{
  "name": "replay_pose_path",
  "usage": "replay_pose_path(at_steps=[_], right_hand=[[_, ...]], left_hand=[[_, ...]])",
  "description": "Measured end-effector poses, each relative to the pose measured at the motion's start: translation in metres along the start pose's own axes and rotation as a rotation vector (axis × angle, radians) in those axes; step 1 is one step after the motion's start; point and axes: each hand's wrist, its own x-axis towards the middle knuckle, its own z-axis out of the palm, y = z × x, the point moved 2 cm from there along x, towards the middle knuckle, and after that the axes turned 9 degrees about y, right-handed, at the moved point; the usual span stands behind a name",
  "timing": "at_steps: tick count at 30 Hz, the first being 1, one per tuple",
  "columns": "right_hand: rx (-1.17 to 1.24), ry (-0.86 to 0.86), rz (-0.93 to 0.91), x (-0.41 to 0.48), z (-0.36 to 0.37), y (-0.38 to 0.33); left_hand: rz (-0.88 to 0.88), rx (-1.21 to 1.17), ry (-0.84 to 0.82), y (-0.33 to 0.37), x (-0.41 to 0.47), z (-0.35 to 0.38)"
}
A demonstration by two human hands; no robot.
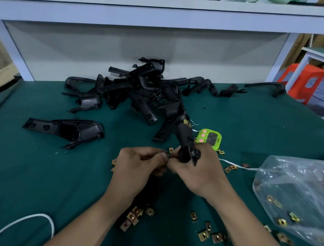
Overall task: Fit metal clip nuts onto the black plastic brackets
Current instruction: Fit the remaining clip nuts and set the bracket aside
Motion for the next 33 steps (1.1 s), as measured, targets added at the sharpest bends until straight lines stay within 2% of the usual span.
replay_pose_path(at_steps=[3, 11, 18, 22, 25, 28, 33], right_hand=[[0.182, -0.05, 0.128, 0.002, -0.004, 0.003], [0.435, -0.2, 0.366, 0.002, -0.004, 0.005], [0.653, -0.259, 0.521, -0.004, 0.006, 0.004], [0.55, -0.191, 0.433, -0.003, 0.011, 0.003], [0.473, -0.141, 0.383, -0.002, 0.01, 0.003], [0.417, -0.104, 0.362, 0.0, 0.005, 0.004], [0.225, -0.096, 0.222, 0.001, -0.003, 0.004]], left_hand=[[-0.037, -0.052, -0.05, 0.001, -0.002, 0.001], [-0.084, -0.104, -0.153, 0.004, 0.001, -0.004], [-0.107, -0.133, -0.117, 0.007, 0.002, -0.005], [0.005, -0.058, -0.003, 0.006, 0.003, -0.005], [0.085, 0.066, 0.0, 0.005, 0.002, -0.004], [0.142, 0.094, 0.02, 0.006, 0.001, -0.005], [0.263, 0.305, 0.019, 0.01, -0.005, -0.005]])
